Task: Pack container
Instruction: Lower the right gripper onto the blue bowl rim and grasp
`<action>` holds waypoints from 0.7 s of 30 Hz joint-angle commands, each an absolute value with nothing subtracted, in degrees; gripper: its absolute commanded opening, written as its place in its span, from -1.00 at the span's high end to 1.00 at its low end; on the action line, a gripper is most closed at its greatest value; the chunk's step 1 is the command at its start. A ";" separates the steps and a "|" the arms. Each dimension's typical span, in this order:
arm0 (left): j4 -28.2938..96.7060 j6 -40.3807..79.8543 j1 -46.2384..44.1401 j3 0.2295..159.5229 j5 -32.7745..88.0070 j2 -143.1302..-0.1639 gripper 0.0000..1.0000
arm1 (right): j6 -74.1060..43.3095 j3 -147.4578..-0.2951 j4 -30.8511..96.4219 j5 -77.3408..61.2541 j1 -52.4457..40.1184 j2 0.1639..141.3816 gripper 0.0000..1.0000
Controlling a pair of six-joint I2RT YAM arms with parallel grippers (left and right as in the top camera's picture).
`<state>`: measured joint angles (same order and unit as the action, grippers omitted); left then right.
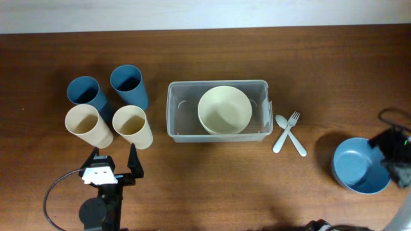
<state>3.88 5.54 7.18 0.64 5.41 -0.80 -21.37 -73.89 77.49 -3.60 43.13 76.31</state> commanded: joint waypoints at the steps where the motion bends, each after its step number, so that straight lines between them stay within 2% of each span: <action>1: 4.29 4.62 7.01 0.58 5.80 -0.30 -0.99 | -23.44 -63.90 74.61 -4.08 49.43 75.48 -0.60; 9: 4.29 4.62 7.01 0.58 5.80 -0.30 -0.99 | -21.43 -56.12 70.30 -7.14 59.55 75.46 -0.58; 21: 4.29 4.62 7.01 0.58 5.80 -0.30 -1.00 | -22.13 -51.53 61.01 -8.67 60.01 75.48 -0.50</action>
<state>3.86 5.54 7.18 0.64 5.41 -0.78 -21.96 -54.11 62.83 -7.64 59.66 76.20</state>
